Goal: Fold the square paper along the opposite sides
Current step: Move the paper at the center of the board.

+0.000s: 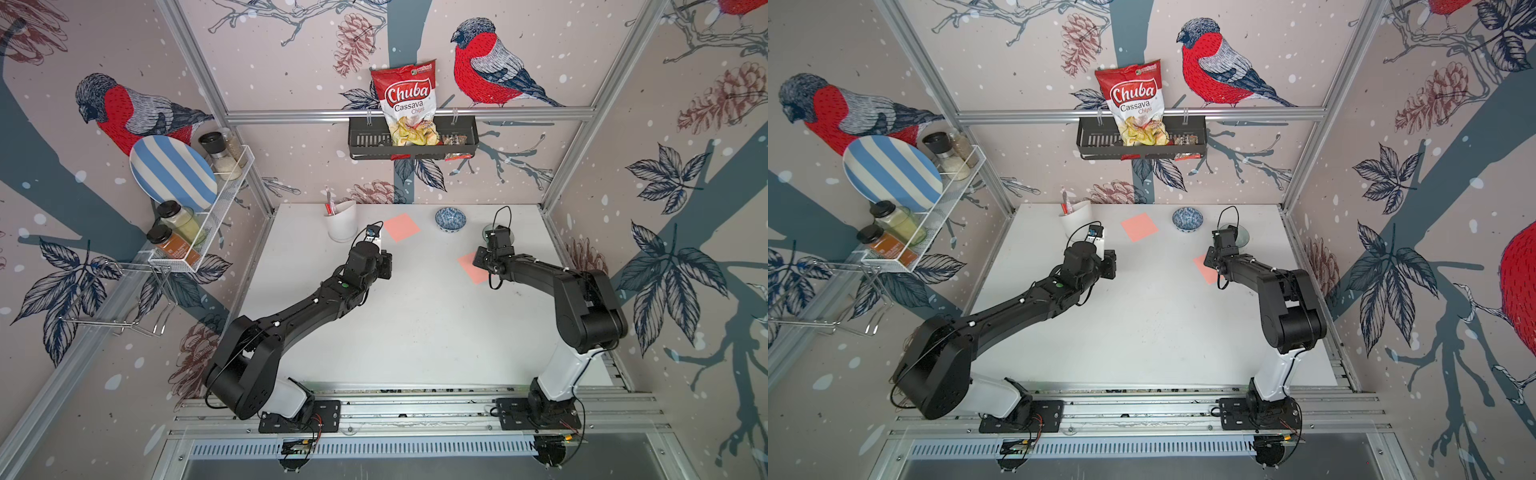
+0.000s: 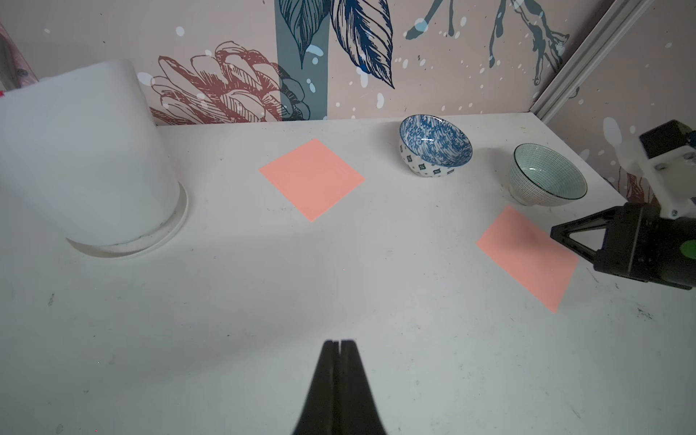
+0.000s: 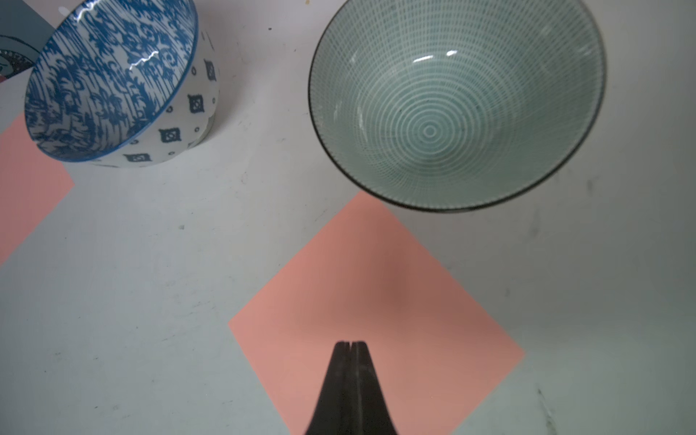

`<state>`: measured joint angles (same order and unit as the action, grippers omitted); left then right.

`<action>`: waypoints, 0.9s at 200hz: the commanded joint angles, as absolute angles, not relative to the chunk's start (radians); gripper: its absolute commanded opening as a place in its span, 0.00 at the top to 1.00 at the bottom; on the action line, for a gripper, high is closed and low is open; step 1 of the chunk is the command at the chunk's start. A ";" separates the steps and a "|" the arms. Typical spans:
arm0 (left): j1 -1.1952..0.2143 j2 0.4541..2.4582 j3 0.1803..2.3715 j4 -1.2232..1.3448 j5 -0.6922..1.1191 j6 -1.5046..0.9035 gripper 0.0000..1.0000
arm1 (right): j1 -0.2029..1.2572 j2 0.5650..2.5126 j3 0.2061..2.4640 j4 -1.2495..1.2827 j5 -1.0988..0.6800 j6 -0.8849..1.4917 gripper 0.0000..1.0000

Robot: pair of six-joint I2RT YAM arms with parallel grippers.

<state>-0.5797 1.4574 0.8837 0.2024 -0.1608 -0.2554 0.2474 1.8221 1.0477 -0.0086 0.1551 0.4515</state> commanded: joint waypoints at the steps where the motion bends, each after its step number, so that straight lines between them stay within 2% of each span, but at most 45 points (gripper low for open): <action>1: -0.587 1.465 0.891 0.183 -0.179 -0.250 1.00 | 0.243 1.852 1.063 -0.029 0.156 0.467 1.00; 82: -0.593 1.471 0.866 0.184 -0.187 -0.257 1.00 | 0.283 1.914 1.084 -0.067 0.156 0.458 1.00; 180: -0.597 1.435 0.884 0.131 -0.213 -0.274 1.00 | 0.565 1.916 0.994 -0.112 0.206 0.474 1.00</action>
<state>-0.5941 1.4502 0.8730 0.1654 -0.2054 -0.2592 0.5087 1.9049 1.0180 0.0216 0.2443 0.4492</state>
